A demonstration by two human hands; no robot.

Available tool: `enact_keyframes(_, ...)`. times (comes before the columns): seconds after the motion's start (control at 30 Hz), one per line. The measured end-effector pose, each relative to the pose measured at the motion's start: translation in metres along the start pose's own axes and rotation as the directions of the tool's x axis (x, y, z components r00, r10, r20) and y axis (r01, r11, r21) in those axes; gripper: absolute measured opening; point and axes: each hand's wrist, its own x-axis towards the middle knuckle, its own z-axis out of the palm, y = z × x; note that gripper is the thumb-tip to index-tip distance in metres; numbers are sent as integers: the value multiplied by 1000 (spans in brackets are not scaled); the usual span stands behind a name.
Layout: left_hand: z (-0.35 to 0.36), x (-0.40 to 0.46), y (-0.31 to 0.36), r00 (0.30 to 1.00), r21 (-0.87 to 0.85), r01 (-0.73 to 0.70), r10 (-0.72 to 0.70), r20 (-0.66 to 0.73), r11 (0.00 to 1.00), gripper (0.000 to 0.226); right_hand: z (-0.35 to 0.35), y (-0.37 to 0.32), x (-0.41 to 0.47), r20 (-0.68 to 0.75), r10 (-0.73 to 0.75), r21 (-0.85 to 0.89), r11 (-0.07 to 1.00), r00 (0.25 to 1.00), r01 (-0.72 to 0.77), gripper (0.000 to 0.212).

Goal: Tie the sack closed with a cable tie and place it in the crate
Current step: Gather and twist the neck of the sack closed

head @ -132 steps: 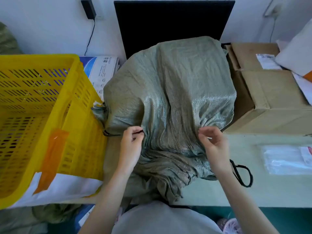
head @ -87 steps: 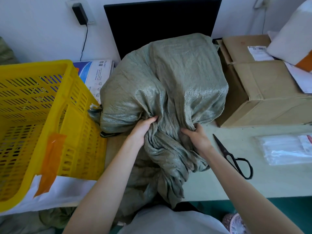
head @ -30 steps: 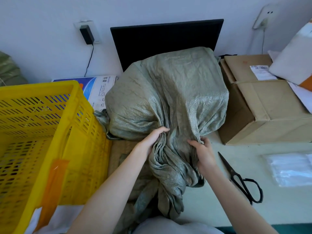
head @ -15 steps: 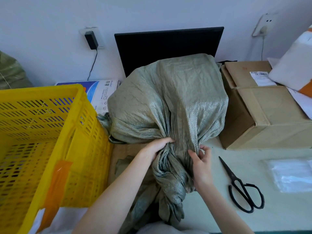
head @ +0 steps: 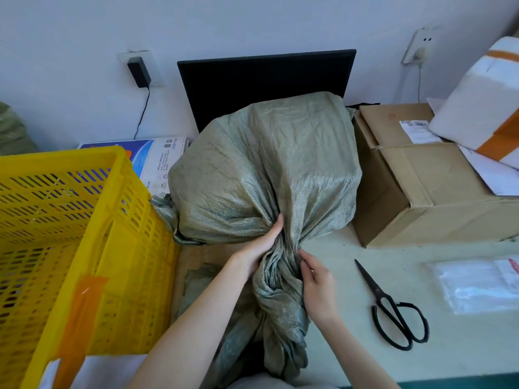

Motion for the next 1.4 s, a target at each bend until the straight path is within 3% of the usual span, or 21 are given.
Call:
enact_keyframes(0.1,-4,-9,6,999,16,27,-28,40,1000,72,5,0,1,99,-43,-123,991,994,55,35)
enact_keyframes(0.2,-4,-9,8,996,190,32,-47,73,981,104,6,-3,-1,181,-21,-127,991,983,44,38)
enact_keyframes(0.3,-6,10,6,997,194,17,-31,68,981,74,3,-3,-1,213,-2,-71,997,977,17,38)
enact_keyframes(0.4,-10,31,1,1000,154,-19,22,-18,988,89,-3,-7,-3,193,34,78,996,981,-50,36)
enact_keyframes(0.5,-3,13,11,985,174,-77,102,-138,982,66,-7,-7,-3,88,51,199,978,995,-67,30)
enact_keyframes(0.6,4,1,17,968,218,-84,132,-212,972,46,-13,-9,0,25,81,186,979,996,-84,25)
enact_keyframes(0.73,8,-3,26,957,152,-136,170,-234,979,37,-20,1,22,320,208,-5,976,924,-218,105)
enact_keyframes(0.8,8,-3,34,945,84,-172,188,-269,982,40,-21,1,33,436,234,-144,971,869,-190,122)
enact_keyframes(0.87,5,-1,41,930,5,-210,201,-309,978,37,-21,-6,41,519,207,-119,978,829,-169,131)
enact_keyframes(0.93,3,-2,45,923,-97,-235,191,-333,967,34,-14,-14,41,520,139,21,984,843,-175,120)
enact_keyframes(1.03,6,4,44,935,-253,-222,132,-329,941,55,8,-19,30,352,135,176,962,926,-207,59)
enact_keyframes(1.1,12,-2,42,950,-343,-189,83,-301,920,49,16,-22,25,261,143,222,954,955,-204,21)
enact_keyframes(1.13,17,-11,45,955,-383,-181,68,-290,906,42,13,-25,26,245,154,222,952,957,-209,12)
enact_keyframes(1.23,21,-26,57,946,-402,-202,71,-318,893,30,-10,-37,39,285,164,129,970,945,-207,14)
enact_keyframes(1.33,23,-35,68,942,-425,-228,88,-322,876,23,-36,-57,50,293,80,-154,987,953,-35,19)
enact_keyframes(1.4,24,-37,70,950,-423,-193,61,-306,886,28,-49,-70,52,320,15,-375,920,947,112,33)
